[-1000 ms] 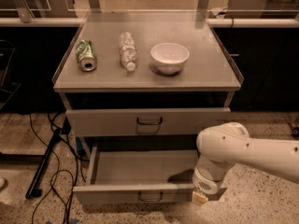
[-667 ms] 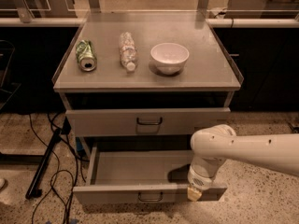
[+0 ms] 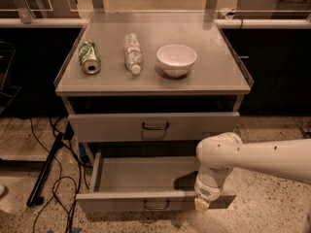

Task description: Close middle drawer

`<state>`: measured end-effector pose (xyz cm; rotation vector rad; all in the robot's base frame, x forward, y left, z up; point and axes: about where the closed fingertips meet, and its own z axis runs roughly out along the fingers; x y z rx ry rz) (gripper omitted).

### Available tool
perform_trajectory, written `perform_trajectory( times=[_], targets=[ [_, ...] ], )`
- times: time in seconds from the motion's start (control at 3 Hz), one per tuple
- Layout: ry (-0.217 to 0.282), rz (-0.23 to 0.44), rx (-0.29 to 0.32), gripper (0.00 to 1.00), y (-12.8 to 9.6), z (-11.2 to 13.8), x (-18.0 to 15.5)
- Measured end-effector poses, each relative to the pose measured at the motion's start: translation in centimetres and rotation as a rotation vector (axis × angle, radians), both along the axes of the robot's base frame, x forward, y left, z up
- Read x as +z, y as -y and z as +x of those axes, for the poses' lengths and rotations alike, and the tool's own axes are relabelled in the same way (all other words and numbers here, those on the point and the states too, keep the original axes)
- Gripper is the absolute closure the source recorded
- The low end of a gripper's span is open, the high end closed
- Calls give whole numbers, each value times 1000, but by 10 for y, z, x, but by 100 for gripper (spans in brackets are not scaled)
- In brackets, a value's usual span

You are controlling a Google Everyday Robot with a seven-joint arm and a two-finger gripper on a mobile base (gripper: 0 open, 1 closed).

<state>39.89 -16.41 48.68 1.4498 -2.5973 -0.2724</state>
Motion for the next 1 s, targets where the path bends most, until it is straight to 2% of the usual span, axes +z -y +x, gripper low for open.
perform_trajectory(
  times=[0.33, 0.67, 1.0],
  targets=[
    [-51, -22, -14, 100, -7, -9, -27],
    [-51, -22, -14, 100, -7, -9, -27],
    [-55, -26, -23, 100, -7, 3, -43]
  ],
)
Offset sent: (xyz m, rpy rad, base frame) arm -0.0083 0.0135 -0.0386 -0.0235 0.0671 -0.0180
